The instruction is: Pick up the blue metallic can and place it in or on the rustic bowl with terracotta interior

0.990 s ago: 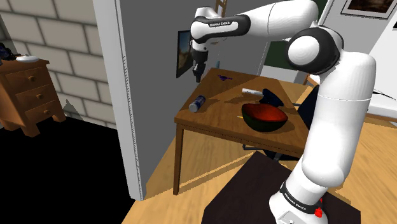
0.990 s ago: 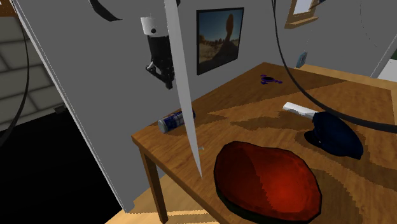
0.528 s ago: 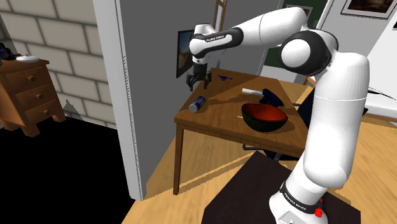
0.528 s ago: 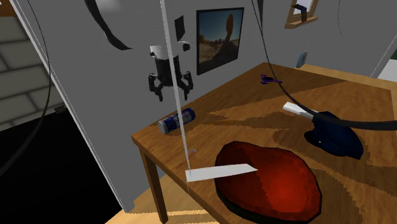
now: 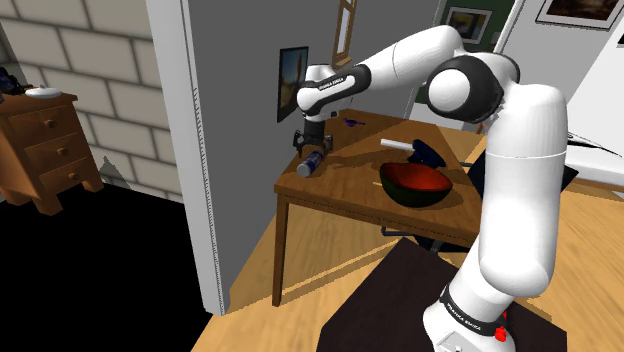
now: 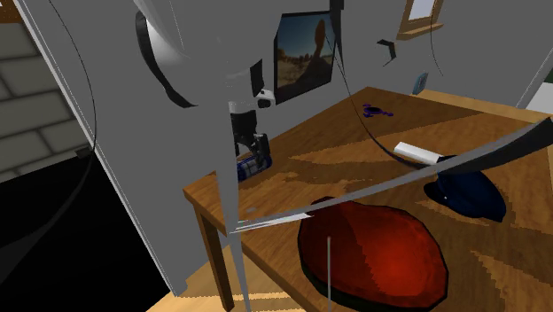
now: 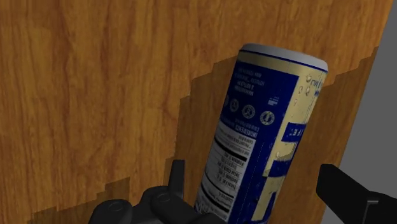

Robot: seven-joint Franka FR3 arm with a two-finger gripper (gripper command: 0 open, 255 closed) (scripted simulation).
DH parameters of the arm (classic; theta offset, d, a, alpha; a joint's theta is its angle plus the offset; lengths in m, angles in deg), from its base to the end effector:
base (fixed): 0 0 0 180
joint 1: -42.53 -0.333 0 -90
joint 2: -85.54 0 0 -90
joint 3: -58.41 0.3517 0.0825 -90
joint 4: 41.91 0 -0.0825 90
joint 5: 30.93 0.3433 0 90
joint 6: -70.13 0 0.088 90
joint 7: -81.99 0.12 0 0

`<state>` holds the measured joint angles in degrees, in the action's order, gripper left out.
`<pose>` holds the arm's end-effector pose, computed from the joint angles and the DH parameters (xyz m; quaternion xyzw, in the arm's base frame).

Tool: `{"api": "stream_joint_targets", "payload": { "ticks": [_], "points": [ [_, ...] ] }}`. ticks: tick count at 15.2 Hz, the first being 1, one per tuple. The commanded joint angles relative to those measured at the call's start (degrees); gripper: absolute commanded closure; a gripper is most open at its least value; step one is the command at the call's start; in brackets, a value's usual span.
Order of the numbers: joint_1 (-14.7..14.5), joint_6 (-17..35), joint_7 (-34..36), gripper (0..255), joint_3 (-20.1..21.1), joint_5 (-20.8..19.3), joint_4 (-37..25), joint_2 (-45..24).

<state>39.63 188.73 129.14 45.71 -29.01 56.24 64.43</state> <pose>0.6231 -0.0893 0.4193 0.8783 -0.4774 0.0069 0.0240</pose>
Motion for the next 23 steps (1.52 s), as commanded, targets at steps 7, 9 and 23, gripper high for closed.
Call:
{"api": "stream_joint_targets", "payload": {
  "ticks": [7,9,23],
  "points": [
    [0.1,2.9,0.2,0,0.1,0.4,1.3,-1.6],
    [0.1,2.9,0.2,0,0.1,0.4,1.3,-1.6],
    [0.1,1.6,0.3,255,0.0,0.3,0.6,-1.0]
  ]
}}
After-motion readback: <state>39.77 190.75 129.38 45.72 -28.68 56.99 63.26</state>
